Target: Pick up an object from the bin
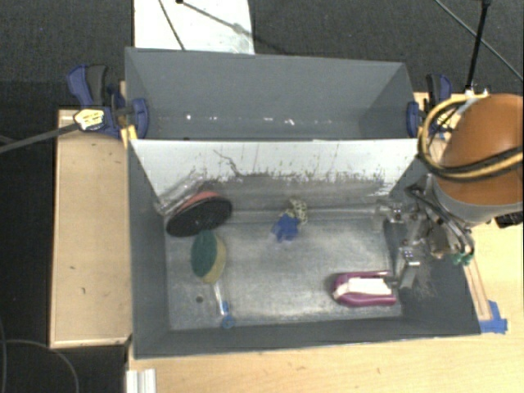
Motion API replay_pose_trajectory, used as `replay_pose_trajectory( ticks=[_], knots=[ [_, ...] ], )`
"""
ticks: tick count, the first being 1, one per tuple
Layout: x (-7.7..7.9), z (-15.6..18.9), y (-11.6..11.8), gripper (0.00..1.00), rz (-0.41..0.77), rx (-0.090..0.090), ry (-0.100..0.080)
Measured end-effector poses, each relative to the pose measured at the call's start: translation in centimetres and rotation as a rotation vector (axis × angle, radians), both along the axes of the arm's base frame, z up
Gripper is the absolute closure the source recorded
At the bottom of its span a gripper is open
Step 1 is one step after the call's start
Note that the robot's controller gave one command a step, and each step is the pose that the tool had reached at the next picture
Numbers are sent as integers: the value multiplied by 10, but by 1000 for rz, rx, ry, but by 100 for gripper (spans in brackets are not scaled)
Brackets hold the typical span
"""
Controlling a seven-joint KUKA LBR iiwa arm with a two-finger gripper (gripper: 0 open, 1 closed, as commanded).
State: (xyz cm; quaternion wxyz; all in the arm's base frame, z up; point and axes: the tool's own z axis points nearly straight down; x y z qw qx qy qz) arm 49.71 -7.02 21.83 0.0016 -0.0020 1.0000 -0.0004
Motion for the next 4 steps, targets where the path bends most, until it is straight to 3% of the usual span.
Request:
replay_pose_trajectory(
  ticks=[1, 2, 3, 4],
  knots=[
    [-13, -124, -18, 0, 124, 2, 9],
    [-10, -119, -18, 100, 128, 0, 1],
    [-10, -119, -18, 0, 129, 0, 1],
    [-10, -119, -18, 100, 132, 0, 1]
  ],
)
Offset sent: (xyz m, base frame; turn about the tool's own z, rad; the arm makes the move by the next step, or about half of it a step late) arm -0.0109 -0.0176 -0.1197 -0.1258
